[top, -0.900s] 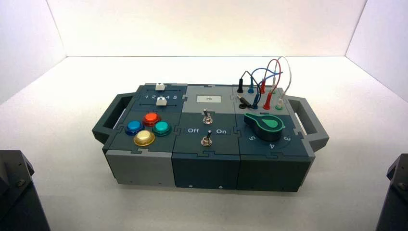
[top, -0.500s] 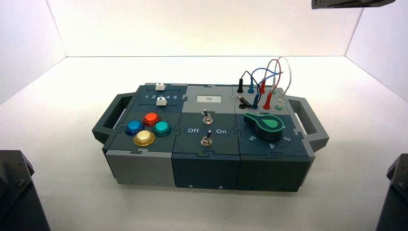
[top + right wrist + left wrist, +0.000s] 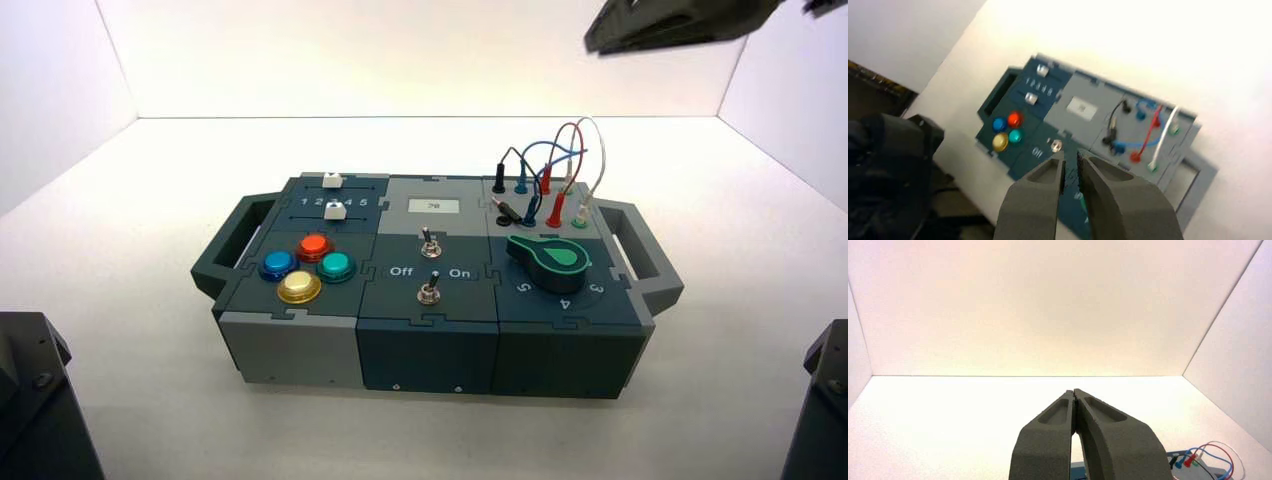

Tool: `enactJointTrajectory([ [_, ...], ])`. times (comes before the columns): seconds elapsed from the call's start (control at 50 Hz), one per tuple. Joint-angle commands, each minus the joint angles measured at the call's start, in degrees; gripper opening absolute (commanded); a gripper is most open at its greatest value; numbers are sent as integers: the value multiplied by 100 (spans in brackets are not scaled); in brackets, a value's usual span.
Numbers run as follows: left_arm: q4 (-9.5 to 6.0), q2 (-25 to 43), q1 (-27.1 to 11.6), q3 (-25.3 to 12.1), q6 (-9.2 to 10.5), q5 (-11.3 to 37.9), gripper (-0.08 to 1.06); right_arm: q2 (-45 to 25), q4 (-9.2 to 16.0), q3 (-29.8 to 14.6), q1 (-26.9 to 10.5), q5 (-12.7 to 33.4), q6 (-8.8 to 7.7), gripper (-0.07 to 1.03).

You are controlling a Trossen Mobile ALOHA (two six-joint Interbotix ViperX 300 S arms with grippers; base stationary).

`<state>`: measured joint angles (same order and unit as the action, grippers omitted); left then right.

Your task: Pull the blue wire.

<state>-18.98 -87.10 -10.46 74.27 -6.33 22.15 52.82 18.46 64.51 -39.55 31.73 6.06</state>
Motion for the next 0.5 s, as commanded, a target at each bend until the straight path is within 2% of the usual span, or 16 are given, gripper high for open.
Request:
enactJointTrajectory([
  [0.02, -18, 62, 26, -88, 18, -62, -3, -255, 237, -220, -9, 62, 18, 17],
  [0.08, -18, -18, 26, -79, 18, -62, -3, -431, 413, -220, 0, 97, 53, 22],
  [0.14, -18, -79, 35, -79, 18, -70, -3, -633, 703, -202, 9, 141, 97, 33],
  [0.26, -18, -114, 35, -79, 18, -70, -3, -984, 1116, -176, 9, 158, 79, 35],
  [0.5, -18, -62, 26, -79, 18, -79, -3, -1310, 1125, -158, 79, 123, 79, 35],
])
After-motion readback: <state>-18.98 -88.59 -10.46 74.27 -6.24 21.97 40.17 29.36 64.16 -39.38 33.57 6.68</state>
